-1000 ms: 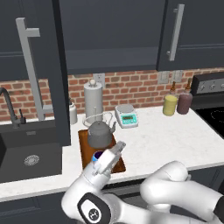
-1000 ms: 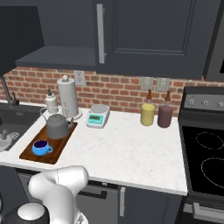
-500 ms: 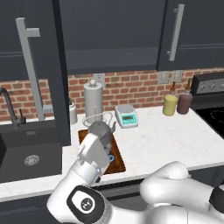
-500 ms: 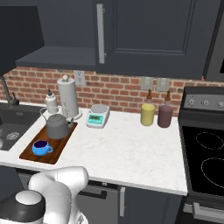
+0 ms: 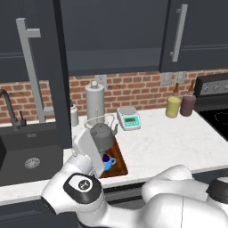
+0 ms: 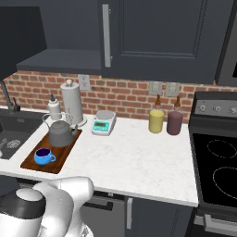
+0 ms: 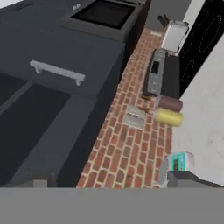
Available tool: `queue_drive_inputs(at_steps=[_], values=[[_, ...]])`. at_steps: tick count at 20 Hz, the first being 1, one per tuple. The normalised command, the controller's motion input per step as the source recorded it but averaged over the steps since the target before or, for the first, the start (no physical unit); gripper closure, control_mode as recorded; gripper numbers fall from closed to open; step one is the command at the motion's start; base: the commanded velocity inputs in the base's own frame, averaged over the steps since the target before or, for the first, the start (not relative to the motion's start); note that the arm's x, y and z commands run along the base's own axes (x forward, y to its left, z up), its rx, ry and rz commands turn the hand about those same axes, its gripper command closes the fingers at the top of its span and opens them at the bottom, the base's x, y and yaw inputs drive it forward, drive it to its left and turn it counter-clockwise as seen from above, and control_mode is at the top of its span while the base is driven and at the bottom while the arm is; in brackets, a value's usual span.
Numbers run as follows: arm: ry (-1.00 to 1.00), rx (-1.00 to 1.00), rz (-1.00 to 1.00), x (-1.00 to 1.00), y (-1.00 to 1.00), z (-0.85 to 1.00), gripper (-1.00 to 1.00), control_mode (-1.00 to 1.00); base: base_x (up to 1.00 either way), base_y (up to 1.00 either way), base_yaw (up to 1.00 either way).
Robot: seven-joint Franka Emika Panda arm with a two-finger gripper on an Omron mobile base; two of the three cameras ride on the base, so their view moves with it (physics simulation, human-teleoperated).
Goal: Pick the kettle from the counter and place it on the tray. Then pick the mug from the cabinet and place it on the tray. Then close the cabinet doors.
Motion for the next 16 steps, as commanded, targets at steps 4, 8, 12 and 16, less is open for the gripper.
queue_drive_inputs(at_steps=[4, 8, 12, 16], values=[[0.29, -0.06, 0.00, 0.31, 0.50, -0.33, -1.00, -1.00, 0.00, 0.00, 0.00], [0.27, -0.10, 0.00, 0.16, 0.58, -0.46, -1.00, -1.00, 0.00, 0.00, 0.00], [0.14, -0.10, 0.00, 0.03, 0.53, -0.29, -1.00, -1.00, 0.00, 0.00, 0.00], [-0.01, -0.07, 0.00, -0.03, 0.32, -0.03, -1.00, -1.00, 0.00, 0.00, 0.00]])
